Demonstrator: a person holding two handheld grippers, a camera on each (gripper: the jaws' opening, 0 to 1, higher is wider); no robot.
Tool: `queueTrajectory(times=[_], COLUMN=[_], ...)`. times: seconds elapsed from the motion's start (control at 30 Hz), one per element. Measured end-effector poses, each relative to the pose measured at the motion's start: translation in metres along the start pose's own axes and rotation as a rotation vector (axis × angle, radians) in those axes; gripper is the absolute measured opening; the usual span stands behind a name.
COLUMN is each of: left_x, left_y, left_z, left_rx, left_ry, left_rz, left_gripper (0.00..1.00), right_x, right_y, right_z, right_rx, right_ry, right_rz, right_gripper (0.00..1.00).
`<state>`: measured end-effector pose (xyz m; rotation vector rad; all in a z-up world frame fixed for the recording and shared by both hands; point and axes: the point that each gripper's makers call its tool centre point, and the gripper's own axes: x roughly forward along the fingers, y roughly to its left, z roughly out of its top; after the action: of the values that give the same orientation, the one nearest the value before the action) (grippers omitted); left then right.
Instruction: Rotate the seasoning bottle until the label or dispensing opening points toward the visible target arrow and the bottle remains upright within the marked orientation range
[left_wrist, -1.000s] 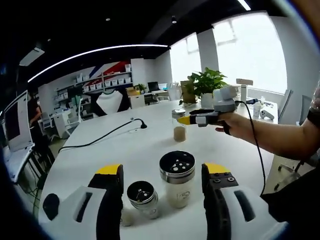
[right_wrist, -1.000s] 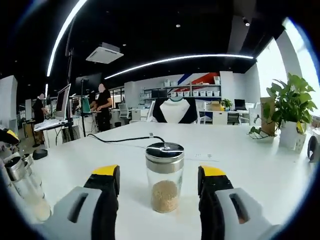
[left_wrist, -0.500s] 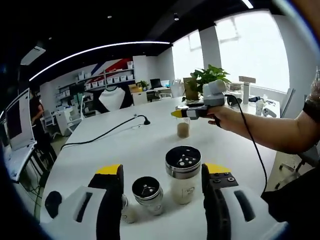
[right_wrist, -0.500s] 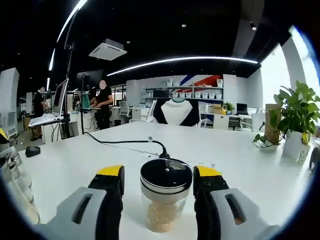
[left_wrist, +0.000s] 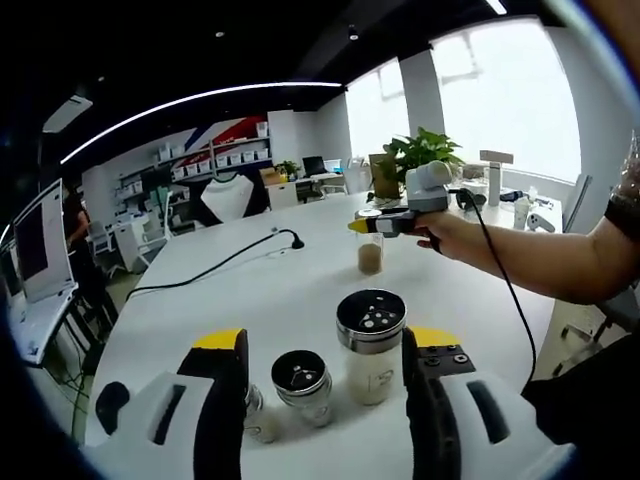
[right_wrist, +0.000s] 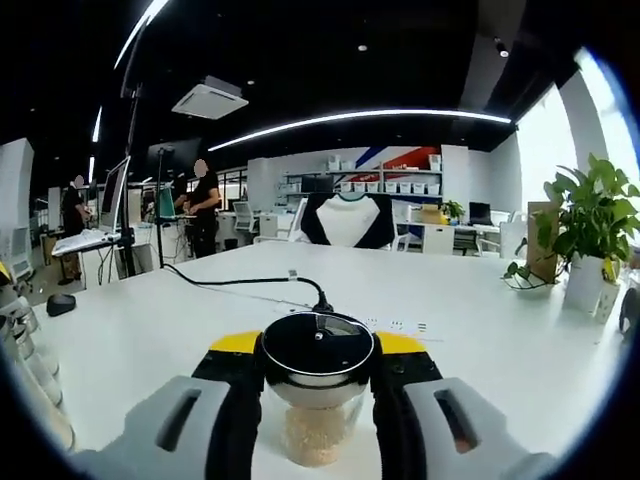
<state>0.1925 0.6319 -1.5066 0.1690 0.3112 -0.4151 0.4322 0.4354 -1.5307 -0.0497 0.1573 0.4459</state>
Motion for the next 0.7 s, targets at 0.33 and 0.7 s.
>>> queueTrajectory(times=[0.33,0.7], left_x=[-0.007,-0.012], left_y=[-0.004,-0.02], left_z=[0.006,0.014], left_rx=[0.016,0.029], left_ry=[-0.011,-0.047], left_rz=[0.003,-0.02], left_gripper=[0.64,0.64], right_x=[0.004,-0.028], right_y=[-0.007,0.011], right_z=[-0.002,0.004], right_rx=[0.012,0.001], right_ry=[-0.006,-0.011], right_rz=[0.004,0.062], right_gripper=[0.39,0.38])
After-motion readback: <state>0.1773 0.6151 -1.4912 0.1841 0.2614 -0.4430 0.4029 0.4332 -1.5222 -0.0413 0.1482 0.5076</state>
